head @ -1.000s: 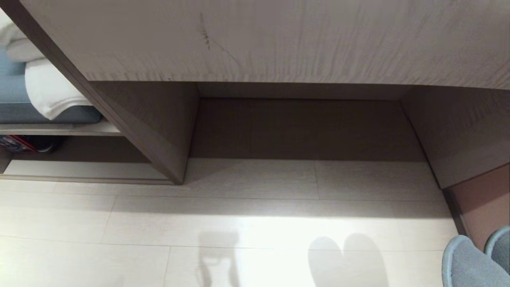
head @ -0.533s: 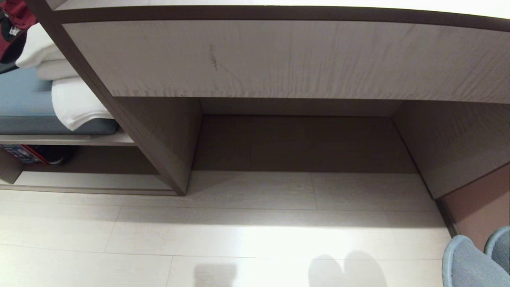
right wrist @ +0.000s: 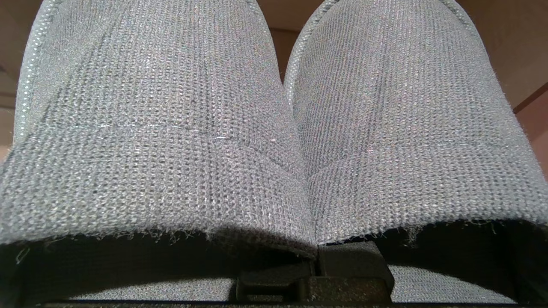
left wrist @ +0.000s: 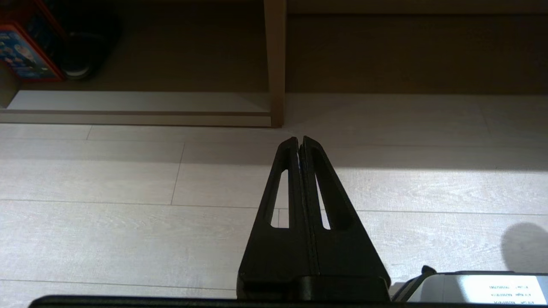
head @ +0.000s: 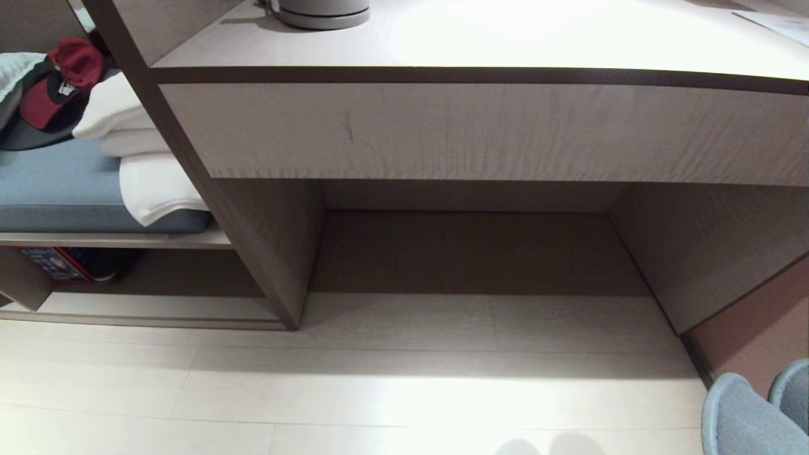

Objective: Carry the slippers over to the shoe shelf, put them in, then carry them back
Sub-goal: Place the slippers into the shoe cabinet

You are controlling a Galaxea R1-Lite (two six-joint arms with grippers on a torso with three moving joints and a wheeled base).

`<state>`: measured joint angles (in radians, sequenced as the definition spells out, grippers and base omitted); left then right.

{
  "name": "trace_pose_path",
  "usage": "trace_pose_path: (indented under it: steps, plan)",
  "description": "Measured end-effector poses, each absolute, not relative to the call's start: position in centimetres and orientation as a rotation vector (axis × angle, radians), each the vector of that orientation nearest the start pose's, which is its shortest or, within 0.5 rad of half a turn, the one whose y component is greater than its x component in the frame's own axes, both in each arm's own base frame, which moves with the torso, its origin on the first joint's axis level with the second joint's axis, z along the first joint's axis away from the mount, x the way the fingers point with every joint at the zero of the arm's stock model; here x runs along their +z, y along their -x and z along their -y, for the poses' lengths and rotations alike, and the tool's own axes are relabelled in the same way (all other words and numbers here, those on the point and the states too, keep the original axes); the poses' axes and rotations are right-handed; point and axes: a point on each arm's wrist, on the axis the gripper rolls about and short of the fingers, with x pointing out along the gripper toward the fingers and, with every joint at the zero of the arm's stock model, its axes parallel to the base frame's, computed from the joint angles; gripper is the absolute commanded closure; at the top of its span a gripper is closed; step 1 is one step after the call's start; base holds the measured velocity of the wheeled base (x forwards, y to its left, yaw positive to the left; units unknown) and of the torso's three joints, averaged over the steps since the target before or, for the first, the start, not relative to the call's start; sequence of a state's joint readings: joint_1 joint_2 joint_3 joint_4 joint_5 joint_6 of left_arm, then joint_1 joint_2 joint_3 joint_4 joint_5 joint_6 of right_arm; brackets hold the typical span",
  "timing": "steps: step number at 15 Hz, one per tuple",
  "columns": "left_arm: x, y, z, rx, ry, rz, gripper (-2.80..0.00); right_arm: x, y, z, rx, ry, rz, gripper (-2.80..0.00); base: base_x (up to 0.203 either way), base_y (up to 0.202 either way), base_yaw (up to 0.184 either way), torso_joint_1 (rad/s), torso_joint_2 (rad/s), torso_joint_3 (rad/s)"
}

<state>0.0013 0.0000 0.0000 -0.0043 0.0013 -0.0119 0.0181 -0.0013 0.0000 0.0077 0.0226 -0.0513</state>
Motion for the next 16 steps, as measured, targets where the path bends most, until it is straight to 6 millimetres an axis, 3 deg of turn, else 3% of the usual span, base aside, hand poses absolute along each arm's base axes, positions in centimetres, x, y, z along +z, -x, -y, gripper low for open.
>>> trace_pose_path:
  steps: [16]
  plan:
    - [7.59, 2.28, 0.00, 0.003, 0.012, 0.004, 0.00, 7.47, 2.29, -0.01, 0.041, 0.051, -0.005, 0.00, 0.000, 0.000, 0.000, 0.003, 0.00, 0.204]
